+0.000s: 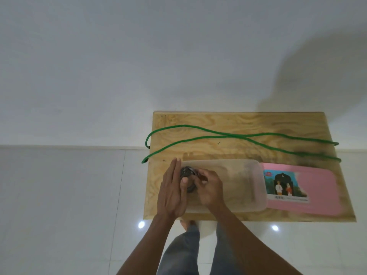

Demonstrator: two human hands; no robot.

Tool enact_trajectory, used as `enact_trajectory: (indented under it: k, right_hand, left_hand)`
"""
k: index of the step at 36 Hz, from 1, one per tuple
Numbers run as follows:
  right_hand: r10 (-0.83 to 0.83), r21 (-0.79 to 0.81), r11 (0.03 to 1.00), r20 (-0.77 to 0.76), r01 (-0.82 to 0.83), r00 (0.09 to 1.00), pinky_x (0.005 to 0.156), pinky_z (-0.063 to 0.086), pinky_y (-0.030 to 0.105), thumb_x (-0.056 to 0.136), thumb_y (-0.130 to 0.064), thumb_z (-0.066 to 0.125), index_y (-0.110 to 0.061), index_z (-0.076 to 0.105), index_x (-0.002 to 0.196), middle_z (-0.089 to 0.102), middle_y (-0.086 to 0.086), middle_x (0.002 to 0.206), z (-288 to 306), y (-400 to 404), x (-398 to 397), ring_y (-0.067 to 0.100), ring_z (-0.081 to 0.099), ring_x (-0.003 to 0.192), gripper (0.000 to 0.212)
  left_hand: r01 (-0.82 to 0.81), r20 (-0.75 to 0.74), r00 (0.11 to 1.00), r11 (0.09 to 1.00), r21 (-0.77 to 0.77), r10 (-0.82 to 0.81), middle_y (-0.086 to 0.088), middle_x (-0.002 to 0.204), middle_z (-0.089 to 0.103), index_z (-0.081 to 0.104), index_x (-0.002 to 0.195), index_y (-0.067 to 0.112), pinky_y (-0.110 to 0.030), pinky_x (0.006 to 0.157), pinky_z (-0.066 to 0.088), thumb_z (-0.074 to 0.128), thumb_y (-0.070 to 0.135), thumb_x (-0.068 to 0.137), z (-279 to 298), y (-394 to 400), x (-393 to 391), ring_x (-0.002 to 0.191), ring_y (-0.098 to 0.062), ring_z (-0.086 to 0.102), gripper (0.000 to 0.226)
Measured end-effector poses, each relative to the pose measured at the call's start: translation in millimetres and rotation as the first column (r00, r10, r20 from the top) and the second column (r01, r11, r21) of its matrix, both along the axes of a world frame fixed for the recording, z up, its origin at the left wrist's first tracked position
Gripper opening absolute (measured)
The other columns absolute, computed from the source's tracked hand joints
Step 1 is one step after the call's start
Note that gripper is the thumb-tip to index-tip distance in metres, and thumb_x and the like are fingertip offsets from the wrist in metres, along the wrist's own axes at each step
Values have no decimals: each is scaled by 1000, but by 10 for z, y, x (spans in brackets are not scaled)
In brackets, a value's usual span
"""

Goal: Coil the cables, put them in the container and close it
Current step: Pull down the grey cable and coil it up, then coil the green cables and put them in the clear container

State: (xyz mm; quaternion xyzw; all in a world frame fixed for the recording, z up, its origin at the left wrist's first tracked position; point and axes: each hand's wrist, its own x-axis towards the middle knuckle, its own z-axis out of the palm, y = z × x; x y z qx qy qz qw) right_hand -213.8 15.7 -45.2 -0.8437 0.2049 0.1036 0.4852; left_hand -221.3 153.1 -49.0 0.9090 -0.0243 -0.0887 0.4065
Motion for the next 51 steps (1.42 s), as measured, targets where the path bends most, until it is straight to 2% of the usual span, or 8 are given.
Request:
enact_trajectory:
  k: [10, 15, 21, 24, 28, 35, 46, 51]
  right_hand:
    - [-38, 37, 999, -45, 39, 998, 70, 35, -8, 96, -18, 63, -9, 70, 119, 71, 8, 114, 18, -4, 24, 10, 61, 94, 25]
    - [-47, 41, 998, -56, 49, 997, 78, 40, 10, 99, -18, 57, -12, 70, 116, 73, 4, 111, 89, -57, 8, 10, 61, 94, 23]
    - [-98, 95, 990, -59, 104, 993, 73, 36, -3, 98, -17, 58, -16, 71, 116, 66, -7, 102, 252, -207, -46, 8, 60, 96, 22]
    - [-132, 115, 984, -22, 133, 991, 84, 46, 16, 95, -18, 62, -21, 72, 111, 71, -3, 100, 402, -344, -29, 11, 64, 93, 18]
    - [-141, 127, 983, 61, 132, 988, 75, 54, 29, 94, -15, 64, -37, 66, 88, 72, 1, 86, 632, -664, 115, 16, 64, 76, 24]
    - [-130, -90, 986, 119, 141, 984, 65, 38, -5, 91, 0, 63, -3, 74, 103, 68, 5, 88, 769, -1428, 668, 15, 61, 79, 17]
    - [159, -275, 941, -158, -198, 975, 95, 47, 32, 83, -1, 58, -5, 73, 112, 68, 19, 117, 80, -2338, 1257, 34, 64, 111, 33]
    - [281, -318, 891, -176, -325, 943, 93, 49, 38, 85, -6, 55, -5, 70, 114, 63, 18, 116, -90, -2503, 1350, 36, 62, 109, 33]
  left_hand:
    - [-11, 1, 1000, 1000, 7, 11, 6, 166, 22, 24, 159, 23, -30, 120, 24, 14, 56, 103, -2, -6, -6, 152, -8, 19, 66]
    - [-26, -34, 999, 1000, 15, 27, 6, 167, 21, 22, 159, 25, -31, 121, 25, 15, 56, 101, 7, -11, -3, 152, -9, 19, 66]
    - [-28, -53, 998, 999, 17, 29, 4, 168, 18, 17, 159, 28, -27, 120, 17, 11, 63, 99, 112, -4, 21, 152, -6, 11, 70]
    - [-75, -43, 996, 997, 15, 76, -1, 167, 22, 23, 158, 23, -37, 123, 21, 14, 61, 99, 267, -14, 121, 153, -16, 18, 71]
    - [-105, 22, 994, 993, 51, 104, -10, 159, 38, 36, 153, 13, -44, 119, 30, 23, 54, 101, 503, -114, 433, 147, -26, 32, 67]
    - [21, 46, 998, 979, 204, -31, -16, 149, 48, 48, 143, 6, -52, 102, 46, 43, 19, 105, 694, -639, 1140, 133, -39, 47, 40]
    - [264, -171, 964, 793, 548, -203, -4, 150, 50, 49, 144, 18, -43, 105, 40, 46, -3, 90, 302, -1355, 1732, 136, -29, 44, 58]
    - [339, -255, 940, 688, 641, -226, -5, 146, 51, 48, 144, 19, -44, 111, 33, 41, -4, 92, 159, -1497, 1942, 137, -28, 40, 57]
